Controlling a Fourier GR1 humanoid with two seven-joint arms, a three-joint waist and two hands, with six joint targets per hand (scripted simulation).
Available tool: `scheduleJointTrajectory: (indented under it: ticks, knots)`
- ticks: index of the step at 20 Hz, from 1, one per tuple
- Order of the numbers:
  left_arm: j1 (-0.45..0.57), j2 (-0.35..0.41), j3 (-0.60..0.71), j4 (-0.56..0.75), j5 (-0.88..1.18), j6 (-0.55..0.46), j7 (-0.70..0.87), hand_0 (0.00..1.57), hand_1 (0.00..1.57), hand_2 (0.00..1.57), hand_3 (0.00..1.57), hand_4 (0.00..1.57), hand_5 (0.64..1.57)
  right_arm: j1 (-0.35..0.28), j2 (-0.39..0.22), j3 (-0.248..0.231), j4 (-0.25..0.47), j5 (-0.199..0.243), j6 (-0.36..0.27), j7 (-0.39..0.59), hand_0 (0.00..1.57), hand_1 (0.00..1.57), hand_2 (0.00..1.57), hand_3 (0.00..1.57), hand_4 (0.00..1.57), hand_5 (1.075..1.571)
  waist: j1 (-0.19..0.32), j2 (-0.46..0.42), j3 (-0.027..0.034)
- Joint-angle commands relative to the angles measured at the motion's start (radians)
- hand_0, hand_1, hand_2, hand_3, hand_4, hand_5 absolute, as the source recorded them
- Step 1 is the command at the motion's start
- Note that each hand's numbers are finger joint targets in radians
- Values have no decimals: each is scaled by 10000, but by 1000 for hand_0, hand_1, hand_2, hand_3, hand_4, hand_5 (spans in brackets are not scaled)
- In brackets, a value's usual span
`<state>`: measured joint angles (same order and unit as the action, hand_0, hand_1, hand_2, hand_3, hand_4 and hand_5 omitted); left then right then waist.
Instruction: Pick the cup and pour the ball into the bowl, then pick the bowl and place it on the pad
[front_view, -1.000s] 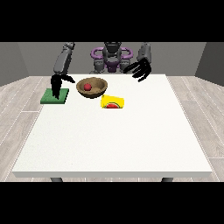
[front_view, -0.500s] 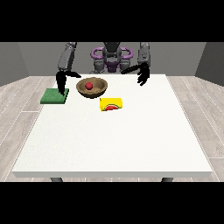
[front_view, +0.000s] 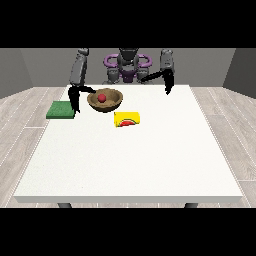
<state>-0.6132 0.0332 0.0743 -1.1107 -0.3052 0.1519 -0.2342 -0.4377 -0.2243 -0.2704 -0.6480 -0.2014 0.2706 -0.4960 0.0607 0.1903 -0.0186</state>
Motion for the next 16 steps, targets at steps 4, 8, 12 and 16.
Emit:
scheduleJointTrajectory:
  ticks: [4,8,12,16]
  knots:
    - [-58,-98,-352,-495,-60,-206,173,0,0,0,0,0,1558,91,340,-212,599,-124,-348,-96,0,0,0,0,151,1525,689,552,196]
    - [298,-297,-727,-553,-134,-312,188,0,0,0,0,0,1561,108,712,-340,408,-325,-699,242,0,0,0,0,242,1532,949,150,191]
    - [152,114,-78,-54,201,-282,229,0,0,0,0,0,1563,-105,1040,-44,-190,-362,-807,1229,0,0,0,0,357,1545,449,-381,176]
    - [793,73,-190,-159,199,-306,377,0,0,0,0,0,1564,-167,1230,140,71,-284,-1180,1528,0,0,0,0,384,1552,187,-929,188]
